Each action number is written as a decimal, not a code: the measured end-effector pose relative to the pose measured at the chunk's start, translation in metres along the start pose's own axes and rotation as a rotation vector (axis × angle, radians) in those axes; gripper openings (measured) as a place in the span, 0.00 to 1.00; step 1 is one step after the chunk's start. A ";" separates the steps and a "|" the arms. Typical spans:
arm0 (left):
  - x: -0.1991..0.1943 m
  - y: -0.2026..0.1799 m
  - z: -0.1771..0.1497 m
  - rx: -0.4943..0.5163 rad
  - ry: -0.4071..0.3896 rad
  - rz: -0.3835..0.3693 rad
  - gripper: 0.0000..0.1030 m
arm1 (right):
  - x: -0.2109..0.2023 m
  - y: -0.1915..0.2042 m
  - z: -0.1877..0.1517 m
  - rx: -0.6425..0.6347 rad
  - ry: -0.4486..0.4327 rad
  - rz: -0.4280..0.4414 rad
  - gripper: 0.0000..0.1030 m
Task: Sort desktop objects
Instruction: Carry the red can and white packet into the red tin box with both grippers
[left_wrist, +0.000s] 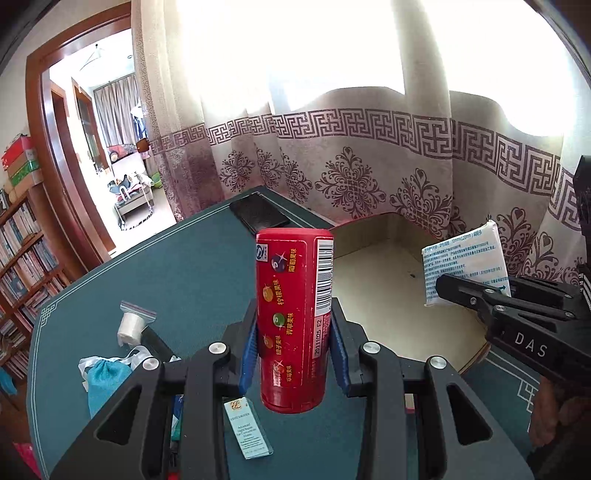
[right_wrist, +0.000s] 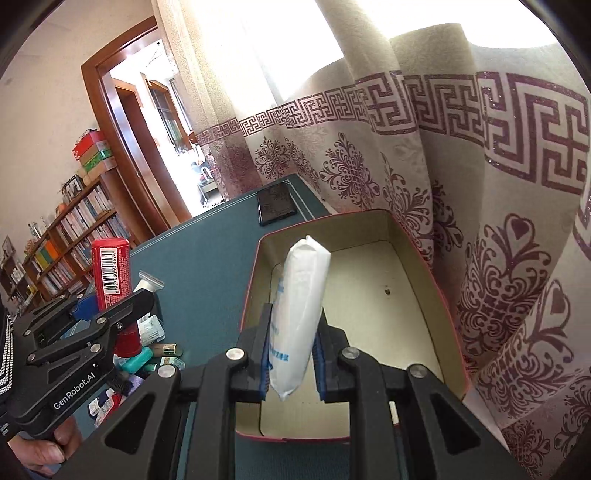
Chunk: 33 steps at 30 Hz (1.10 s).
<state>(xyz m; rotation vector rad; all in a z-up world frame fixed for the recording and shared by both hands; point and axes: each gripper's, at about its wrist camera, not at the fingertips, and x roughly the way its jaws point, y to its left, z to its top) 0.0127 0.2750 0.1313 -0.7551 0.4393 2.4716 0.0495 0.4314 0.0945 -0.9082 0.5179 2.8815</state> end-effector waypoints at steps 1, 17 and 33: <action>0.002 -0.007 0.002 0.008 0.002 -0.012 0.36 | 0.000 -0.003 -0.001 -0.003 -0.002 -0.013 0.20; 0.040 -0.043 0.009 0.009 0.071 -0.114 0.36 | 0.012 -0.031 -0.004 -0.003 0.048 -0.137 0.20; 0.061 -0.051 0.005 -0.020 0.149 -0.249 0.41 | 0.016 -0.025 -0.007 -0.070 0.052 -0.287 0.25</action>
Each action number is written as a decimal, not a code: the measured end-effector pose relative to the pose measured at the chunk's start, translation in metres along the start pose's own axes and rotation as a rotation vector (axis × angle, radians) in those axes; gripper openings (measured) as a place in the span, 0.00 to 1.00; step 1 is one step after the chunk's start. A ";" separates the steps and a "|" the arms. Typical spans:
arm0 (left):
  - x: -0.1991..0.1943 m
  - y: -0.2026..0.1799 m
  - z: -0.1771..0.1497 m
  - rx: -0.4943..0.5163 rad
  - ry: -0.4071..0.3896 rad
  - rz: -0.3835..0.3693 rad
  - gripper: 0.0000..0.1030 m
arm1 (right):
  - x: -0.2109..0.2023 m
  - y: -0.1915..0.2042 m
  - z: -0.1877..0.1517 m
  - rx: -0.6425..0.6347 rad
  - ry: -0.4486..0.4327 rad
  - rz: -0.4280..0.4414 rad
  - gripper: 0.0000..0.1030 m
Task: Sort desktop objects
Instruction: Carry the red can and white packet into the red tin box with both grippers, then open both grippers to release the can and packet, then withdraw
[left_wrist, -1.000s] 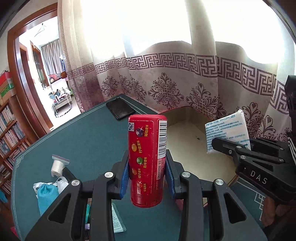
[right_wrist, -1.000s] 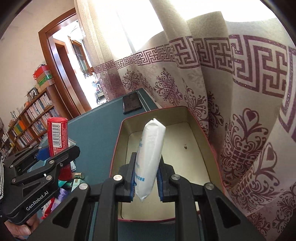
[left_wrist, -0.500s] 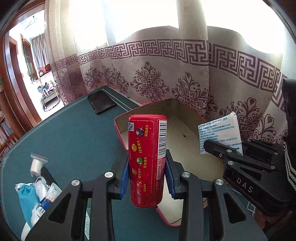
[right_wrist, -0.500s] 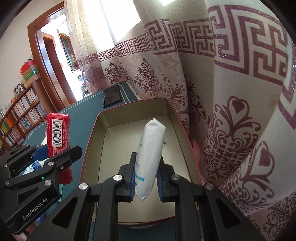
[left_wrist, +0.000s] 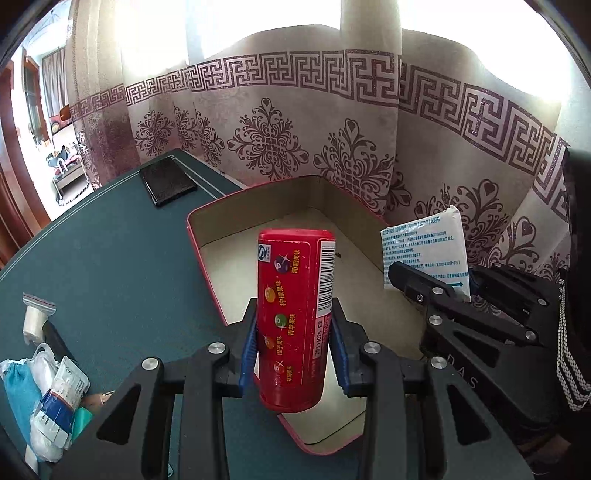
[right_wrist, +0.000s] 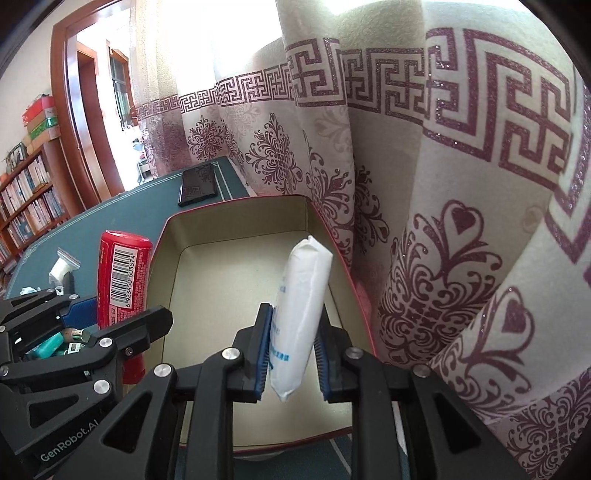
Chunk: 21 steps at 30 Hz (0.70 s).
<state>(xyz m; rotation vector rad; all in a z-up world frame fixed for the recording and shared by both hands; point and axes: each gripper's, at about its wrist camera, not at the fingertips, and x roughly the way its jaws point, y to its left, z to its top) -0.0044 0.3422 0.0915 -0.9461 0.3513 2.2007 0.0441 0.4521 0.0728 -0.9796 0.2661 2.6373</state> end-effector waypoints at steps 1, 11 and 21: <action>0.000 0.001 0.000 -0.007 0.000 0.001 0.51 | 0.001 0.000 0.000 0.003 0.002 -0.001 0.28; -0.012 0.024 -0.004 -0.078 -0.042 0.038 0.64 | -0.001 0.006 0.001 0.001 -0.015 0.002 0.50; -0.014 0.037 -0.013 -0.096 -0.021 0.103 0.64 | -0.004 0.015 -0.002 -0.045 -0.016 -0.031 0.50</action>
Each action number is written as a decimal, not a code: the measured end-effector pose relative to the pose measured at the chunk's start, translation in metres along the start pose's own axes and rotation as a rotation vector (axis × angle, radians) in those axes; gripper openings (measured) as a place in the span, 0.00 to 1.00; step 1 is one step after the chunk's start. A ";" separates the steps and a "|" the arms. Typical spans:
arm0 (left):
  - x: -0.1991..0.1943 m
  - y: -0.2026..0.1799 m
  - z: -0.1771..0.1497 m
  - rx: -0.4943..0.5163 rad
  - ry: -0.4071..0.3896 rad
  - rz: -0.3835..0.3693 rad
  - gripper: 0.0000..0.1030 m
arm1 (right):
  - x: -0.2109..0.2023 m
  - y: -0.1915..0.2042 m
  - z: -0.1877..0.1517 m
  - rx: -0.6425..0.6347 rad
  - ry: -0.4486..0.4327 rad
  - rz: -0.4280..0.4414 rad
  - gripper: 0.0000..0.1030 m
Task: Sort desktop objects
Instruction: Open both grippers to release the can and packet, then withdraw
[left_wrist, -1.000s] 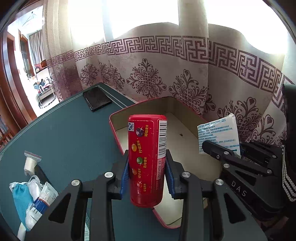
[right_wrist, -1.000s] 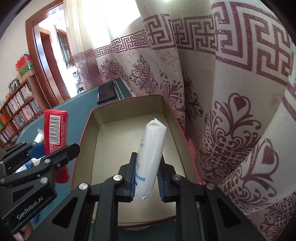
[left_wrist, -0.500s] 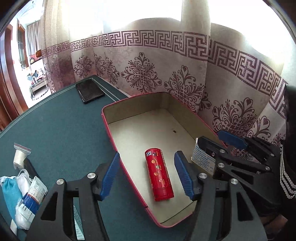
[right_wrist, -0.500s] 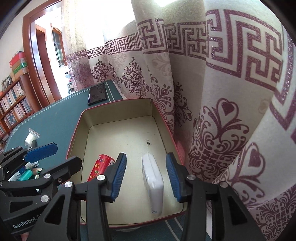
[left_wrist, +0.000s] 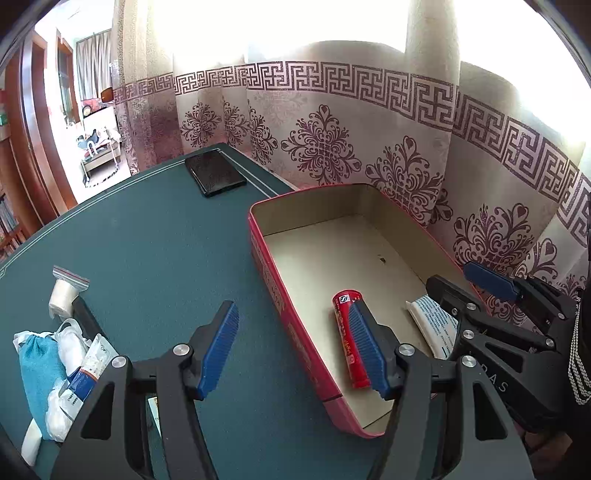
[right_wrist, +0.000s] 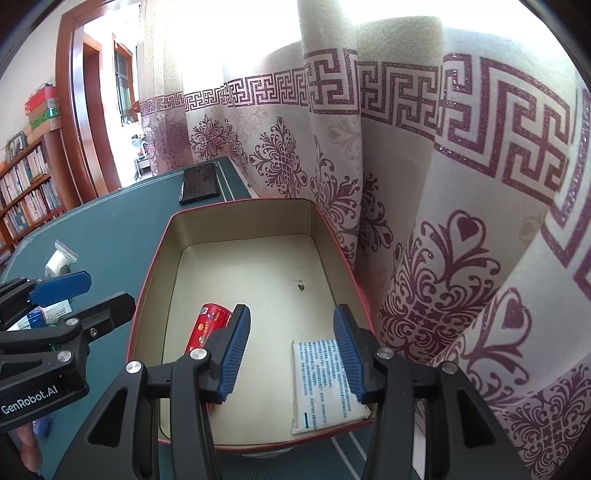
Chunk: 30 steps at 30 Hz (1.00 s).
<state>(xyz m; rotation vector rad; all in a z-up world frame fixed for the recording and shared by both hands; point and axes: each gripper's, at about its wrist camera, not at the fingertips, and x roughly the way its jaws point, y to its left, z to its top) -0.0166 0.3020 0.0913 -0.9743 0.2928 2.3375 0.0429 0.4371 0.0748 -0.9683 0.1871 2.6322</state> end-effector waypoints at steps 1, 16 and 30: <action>-0.001 0.001 -0.001 0.000 0.001 0.007 0.64 | 0.000 0.001 0.000 -0.002 0.002 0.001 0.50; -0.015 0.025 -0.016 -0.026 0.009 0.060 0.64 | -0.010 0.025 -0.001 -0.048 -0.009 0.001 0.60; -0.034 0.065 -0.034 -0.084 0.016 0.124 0.64 | -0.012 0.064 0.005 -0.100 -0.010 0.052 0.64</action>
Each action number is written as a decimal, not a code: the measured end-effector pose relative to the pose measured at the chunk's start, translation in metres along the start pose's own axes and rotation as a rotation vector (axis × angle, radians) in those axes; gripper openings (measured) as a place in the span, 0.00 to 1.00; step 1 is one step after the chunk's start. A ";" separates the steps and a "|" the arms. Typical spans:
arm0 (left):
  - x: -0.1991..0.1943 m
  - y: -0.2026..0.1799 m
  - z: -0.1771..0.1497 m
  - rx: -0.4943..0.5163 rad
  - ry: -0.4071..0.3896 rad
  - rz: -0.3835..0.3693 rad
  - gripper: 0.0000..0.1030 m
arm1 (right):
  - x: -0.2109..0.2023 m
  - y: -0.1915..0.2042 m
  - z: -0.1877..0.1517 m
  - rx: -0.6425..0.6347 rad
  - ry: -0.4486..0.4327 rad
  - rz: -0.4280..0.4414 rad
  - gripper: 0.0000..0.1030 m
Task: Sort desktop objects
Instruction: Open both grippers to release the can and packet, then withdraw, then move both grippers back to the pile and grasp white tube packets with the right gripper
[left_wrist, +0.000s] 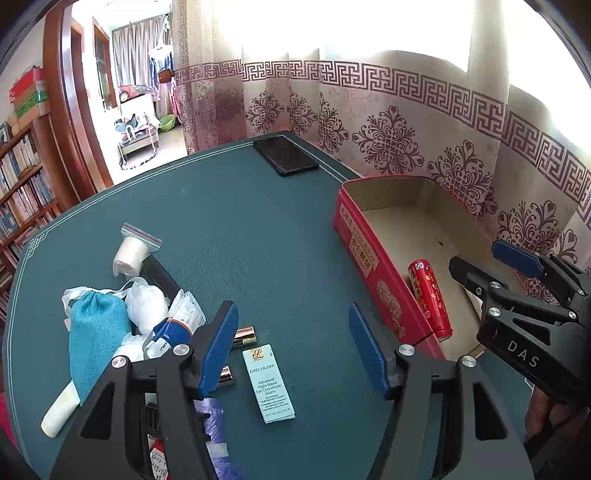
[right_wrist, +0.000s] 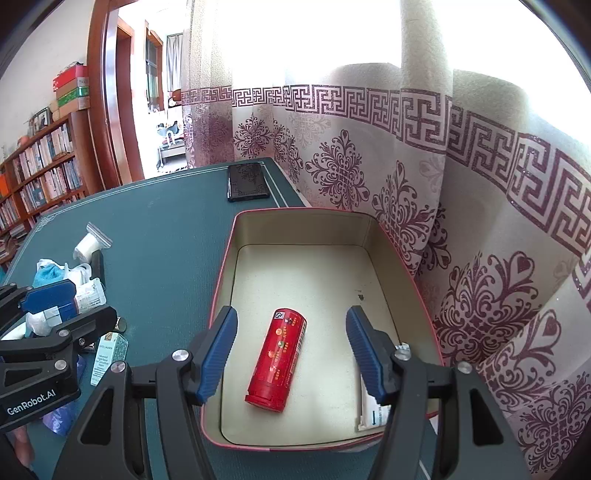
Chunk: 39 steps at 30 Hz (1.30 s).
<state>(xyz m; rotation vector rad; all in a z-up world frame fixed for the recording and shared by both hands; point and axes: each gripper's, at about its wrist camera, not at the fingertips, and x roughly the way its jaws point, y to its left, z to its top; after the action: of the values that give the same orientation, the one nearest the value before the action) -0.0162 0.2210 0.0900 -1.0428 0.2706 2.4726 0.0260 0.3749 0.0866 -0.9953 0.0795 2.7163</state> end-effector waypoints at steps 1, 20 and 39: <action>-0.001 0.003 -0.001 -0.003 0.002 0.004 0.64 | 0.000 0.003 0.000 -0.003 0.002 0.005 0.64; -0.012 0.064 -0.027 -0.114 0.018 0.045 0.64 | -0.004 0.058 -0.001 -0.100 0.015 0.067 0.67; -0.031 0.136 -0.060 -0.259 0.020 0.129 0.64 | 0.007 0.122 -0.012 -0.185 0.079 0.178 0.72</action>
<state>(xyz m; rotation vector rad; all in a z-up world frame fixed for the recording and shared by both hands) -0.0227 0.0699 0.0717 -1.1866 0.0230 2.6668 -0.0015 0.2571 0.0688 -1.2009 -0.0733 2.8868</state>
